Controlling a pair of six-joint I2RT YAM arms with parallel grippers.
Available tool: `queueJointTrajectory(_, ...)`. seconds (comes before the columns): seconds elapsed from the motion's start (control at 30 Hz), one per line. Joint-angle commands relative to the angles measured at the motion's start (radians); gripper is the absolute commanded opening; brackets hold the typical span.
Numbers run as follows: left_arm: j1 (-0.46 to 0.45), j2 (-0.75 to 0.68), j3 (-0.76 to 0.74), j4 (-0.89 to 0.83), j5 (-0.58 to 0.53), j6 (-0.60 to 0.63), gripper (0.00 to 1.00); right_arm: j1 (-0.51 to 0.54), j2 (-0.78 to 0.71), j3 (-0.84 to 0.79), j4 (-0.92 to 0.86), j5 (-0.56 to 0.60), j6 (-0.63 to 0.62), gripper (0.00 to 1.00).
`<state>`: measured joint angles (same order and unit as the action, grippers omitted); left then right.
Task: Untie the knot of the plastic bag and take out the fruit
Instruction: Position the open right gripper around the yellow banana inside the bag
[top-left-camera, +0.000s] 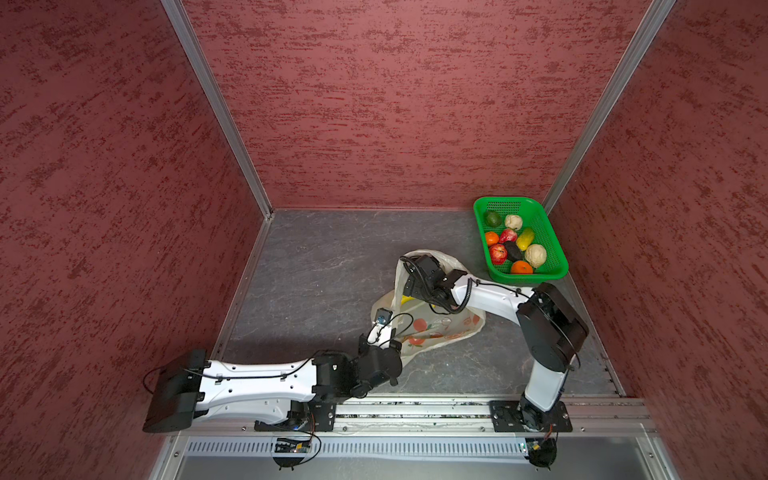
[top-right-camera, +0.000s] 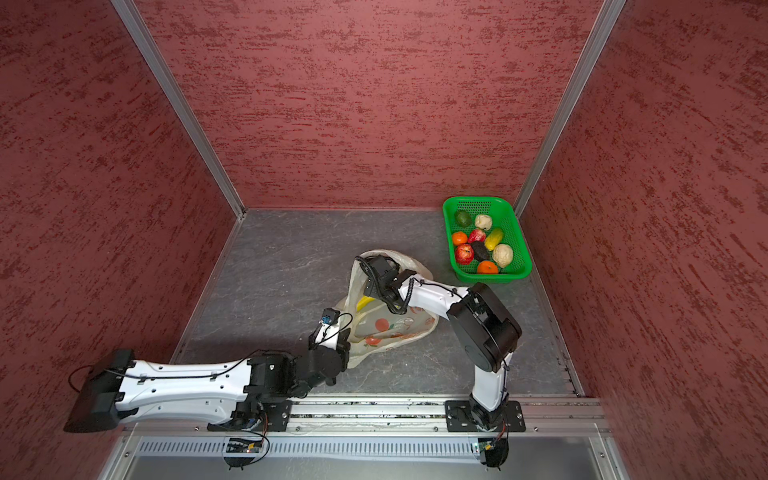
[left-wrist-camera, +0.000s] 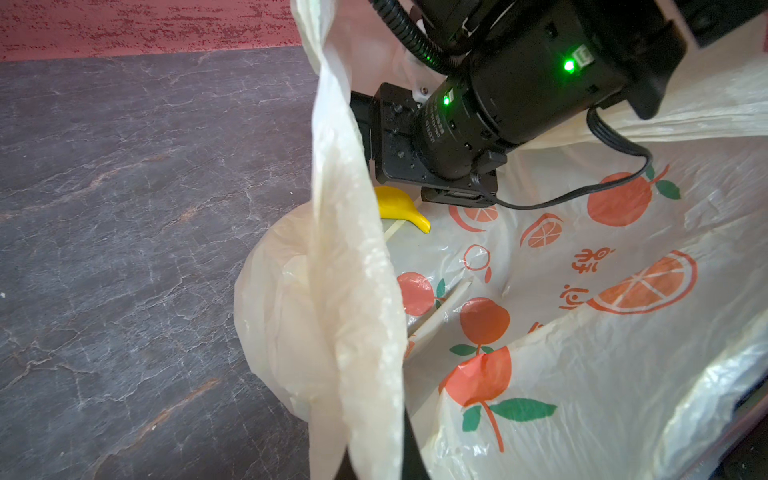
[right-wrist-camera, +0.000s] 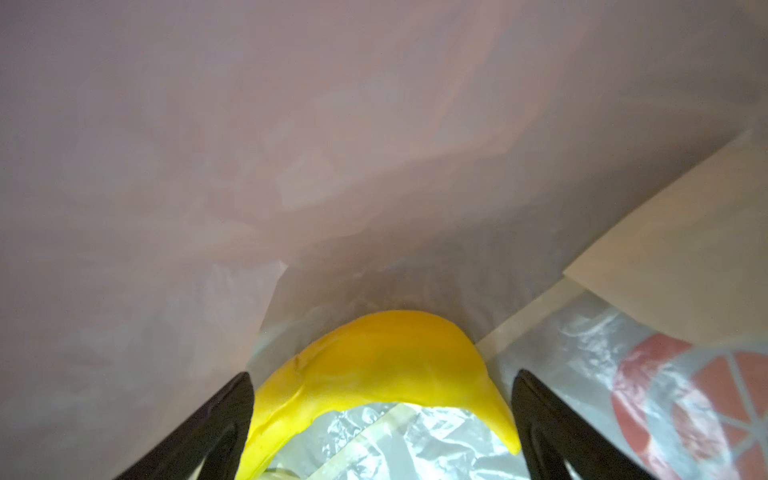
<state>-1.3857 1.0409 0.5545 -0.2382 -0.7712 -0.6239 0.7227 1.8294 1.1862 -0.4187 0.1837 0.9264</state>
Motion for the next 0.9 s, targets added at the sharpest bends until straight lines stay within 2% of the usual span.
queueJointTrajectory(0.0, 0.002, 0.015, 0.020, -0.007, -0.011, -0.004, 0.00, -0.003, -0.017, -0.004, -0.020, -0.046, 0.096, 0.97)
queueJointTrajectory(0.2, 0.005, 0.028, 0.022, 0.010, -0.004, -0.003, 0.00, -0.003, -0.060, -0.061, 0.044, -0.141, 0.208, 0.97)
queueJointTrajectory(0.47, 0.005, 0.025, 0.034, 0.016, -0.007, 0.009, 0.00, -0.012, -0.003, -0.036, 0.117, -0.148, 0.255, 0.98)
queueJointTrajectory(0.7, -0.003, 0.012, 0.036, -0.015, -0.013, -0.008, 0.00, -0.060, 0.041, 0.003, 0.144, -0.077, 0.228, 0.96)
queueJointTrajectory(0.87, -0.006, 0.010, 0.032, -0.023, -0.015, -0.020, 0.00, -0.072, 0.083, 0.044, 0.126, -0.079, 0.179, 0.88)
